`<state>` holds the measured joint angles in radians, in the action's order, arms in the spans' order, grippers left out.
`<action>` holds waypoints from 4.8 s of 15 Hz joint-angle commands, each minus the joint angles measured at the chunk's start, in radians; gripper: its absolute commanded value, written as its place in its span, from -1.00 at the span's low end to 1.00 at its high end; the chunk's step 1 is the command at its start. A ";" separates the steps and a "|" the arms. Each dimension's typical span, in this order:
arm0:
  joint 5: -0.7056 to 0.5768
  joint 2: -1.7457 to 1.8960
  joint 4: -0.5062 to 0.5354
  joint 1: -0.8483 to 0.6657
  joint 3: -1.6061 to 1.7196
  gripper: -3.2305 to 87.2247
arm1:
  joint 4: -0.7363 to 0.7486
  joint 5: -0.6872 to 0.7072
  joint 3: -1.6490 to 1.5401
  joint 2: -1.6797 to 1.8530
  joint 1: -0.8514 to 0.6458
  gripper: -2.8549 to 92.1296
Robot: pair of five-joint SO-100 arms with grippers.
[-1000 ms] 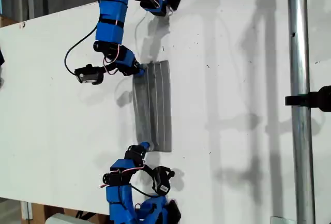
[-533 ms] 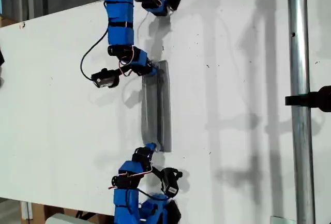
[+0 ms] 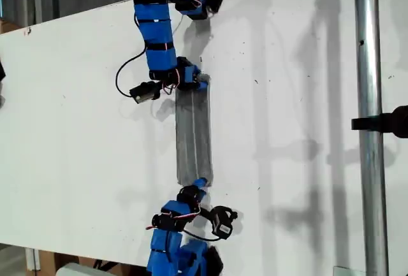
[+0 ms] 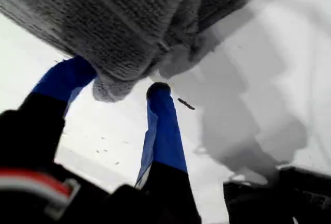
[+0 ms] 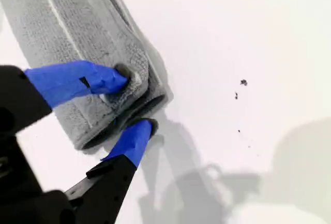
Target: Grasp corners of a towel and fold twice.
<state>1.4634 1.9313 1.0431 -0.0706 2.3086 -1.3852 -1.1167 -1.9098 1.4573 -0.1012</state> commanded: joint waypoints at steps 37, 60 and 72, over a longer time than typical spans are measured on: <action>0.115 1.548 0.238 0.222 0.785 -0.33 | 0.535 -0.161 -0.408 0.911 0.064 -0.94; 0.104 1.548 0.264 0.195 0.805 -0.44 | 0.107 -0.291 -0.778 1.296 -0.026 -0.88; -0.454 1.546 0.259 0.204 0.808 -0.55 | -0.107 -0.374 -0.983 1.830 0.081 -0.64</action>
